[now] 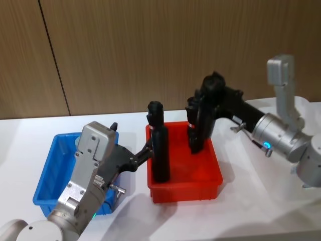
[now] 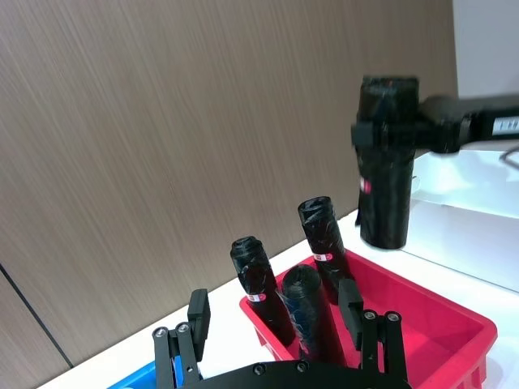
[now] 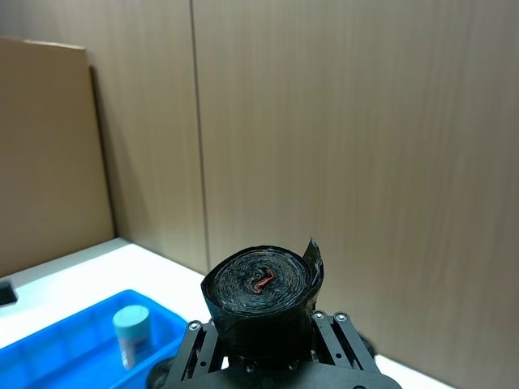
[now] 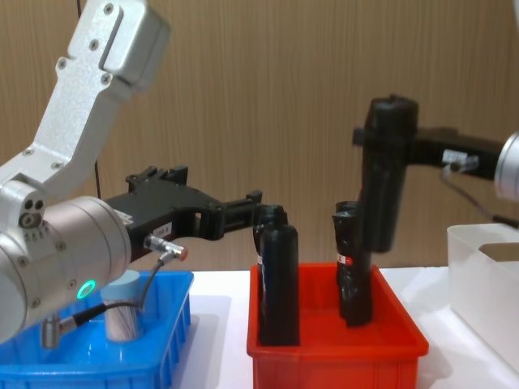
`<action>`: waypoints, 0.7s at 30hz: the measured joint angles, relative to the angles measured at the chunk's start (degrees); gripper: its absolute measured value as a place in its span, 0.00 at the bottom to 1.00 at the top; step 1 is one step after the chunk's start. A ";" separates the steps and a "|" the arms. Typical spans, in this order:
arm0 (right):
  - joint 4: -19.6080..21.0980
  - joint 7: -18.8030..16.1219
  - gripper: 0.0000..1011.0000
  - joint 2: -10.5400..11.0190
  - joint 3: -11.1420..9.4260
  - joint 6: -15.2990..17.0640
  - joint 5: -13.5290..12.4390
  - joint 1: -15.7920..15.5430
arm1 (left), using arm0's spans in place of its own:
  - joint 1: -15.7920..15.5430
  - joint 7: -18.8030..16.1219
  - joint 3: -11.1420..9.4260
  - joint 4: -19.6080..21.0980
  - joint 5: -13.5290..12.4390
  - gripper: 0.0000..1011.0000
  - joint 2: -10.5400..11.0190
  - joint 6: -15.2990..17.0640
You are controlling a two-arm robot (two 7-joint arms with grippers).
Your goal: Pick the cotton swabs from the blue box and place them into the white box.
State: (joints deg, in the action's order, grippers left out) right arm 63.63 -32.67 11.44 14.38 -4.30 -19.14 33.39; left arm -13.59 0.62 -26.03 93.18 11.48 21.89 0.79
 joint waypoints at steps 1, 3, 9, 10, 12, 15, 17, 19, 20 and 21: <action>1.71 0.88 0.42 0.41 -0.29 0.51 0.09 -0.49 | 0.00 0.00 0.00 0.00 0.00 0.99 0.00 0.00; 3.11 1.99 0.42 0.77 -0.54 1.15 0.22 -0.89 | 0.00 0.00 0.00 0.00 0.00 0.99 0.00 0.00; 7.84 5.77 0.42 2.33 -1.83 3.37 1.02 -2.31 | 0.00 0.00 0.00 0.00 0.00 0.99 0.00 0.00; 8.28 6.20 0.42 2.52 -2.00 3.64 1.08 -2.46 | 0.00 0.00 0.00 0.00 0.00 0.99 0.00 0.00; 9.41 7.70 0.42 3.04 -2.48 4.51 1.37 -2.86 | 0.00 0.00 0.00 0.00 0.00 0.99 0.00 0.00; 10.79 9.56 0.42 3.87 -3.23 5.69 1.69 -3.43 | 0.00 0.00 0.00 0.00 0.00 0.99 0.00 0.00; 11.40 10.45 0.42 4.32 -3.65 6.25 1.88 -3.72 | 0.00 0.00 0.00 0.00 0.00 0.99 0.00 0.00; 12.04 11.81 0.42 4.92 -4.23 7.07 2.11 -4.13 | 0.00 0.00 0.00 0.00 0.00 0.99 0.00 0.00; 12.26 12.17 0.42 5.07 -4.37 7.32 2.22 -4.24 | 0.00 0.00 0.00 0.00 0.00 0.99 0.00 0.00; 12.64 13.11 0.42 5.52 -4.80 7.95 2.36 -4.52 | 0.00 0.00 0.00 0.00 0.00 0.99 0.00 0.00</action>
State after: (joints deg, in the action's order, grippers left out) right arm 76.27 -19.56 16.96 9.58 3.65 -16.79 28.87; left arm -13.59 0.62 -26.03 93.18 11.48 21.89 0.79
